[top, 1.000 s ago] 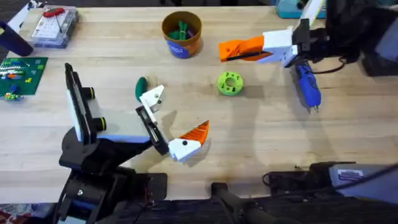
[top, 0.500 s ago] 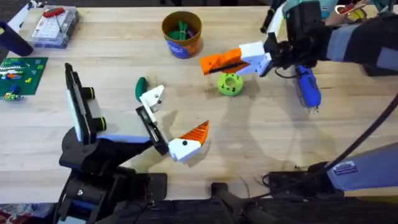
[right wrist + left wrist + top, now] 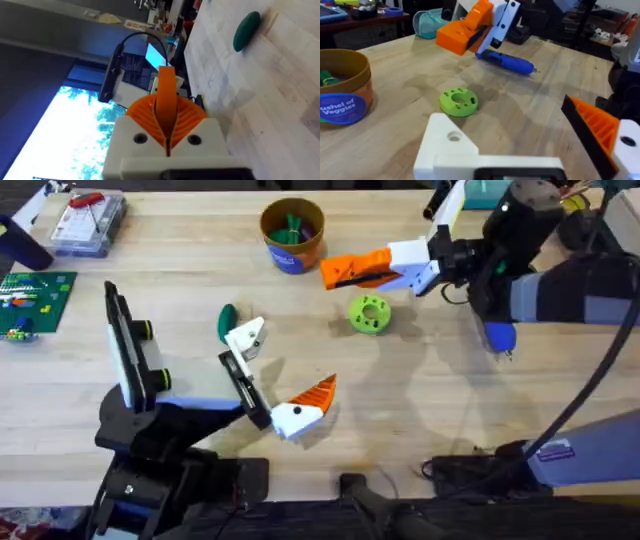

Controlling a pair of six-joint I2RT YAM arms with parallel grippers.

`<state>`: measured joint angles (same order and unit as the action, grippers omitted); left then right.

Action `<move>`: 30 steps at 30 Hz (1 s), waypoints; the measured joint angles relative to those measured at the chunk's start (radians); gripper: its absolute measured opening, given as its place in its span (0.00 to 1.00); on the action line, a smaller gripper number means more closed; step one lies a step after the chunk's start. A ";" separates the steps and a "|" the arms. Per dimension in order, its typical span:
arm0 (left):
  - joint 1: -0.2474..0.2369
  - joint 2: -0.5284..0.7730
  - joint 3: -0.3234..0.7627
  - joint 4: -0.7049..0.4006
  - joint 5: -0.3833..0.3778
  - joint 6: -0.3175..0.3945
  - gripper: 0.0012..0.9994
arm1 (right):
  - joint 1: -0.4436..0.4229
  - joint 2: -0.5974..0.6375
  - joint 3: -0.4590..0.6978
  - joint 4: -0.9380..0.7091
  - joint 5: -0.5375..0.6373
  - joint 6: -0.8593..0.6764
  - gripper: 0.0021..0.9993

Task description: Pick up the gripper from the table and insert it into the empty holder that is missing its gripper. Then pick up a screw, insert it into the mounting hole, and use the screwdriver to tighten it. Finally, clean up the table by picking up the vegetable and placing it into the bucket.

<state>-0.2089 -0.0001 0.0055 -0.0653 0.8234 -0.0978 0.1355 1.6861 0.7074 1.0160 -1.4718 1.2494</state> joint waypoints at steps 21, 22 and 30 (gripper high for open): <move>0.000 0.000 0.000 0.000 0.000 0.000 0.99 | 0.168 0.027 -0.092 0.091 0.000 0.149 0.00; 0.000 0.000 0.000 0.000 0.000 0.000 0.99 | 0.176 0.037 -0.092 0.091 0.000 0.146 0.00; 0.000 0.000 0.000 0.000 0.000 0.000 0.99 | 0.237 0.062 -0.094 0.090 0.000 0.114 0.00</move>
<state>-0.2089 -0.0002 0.0055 -0.0652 0.8234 -0.0978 0.3728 1.7479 0.6136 1.1059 -1.4715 1.3631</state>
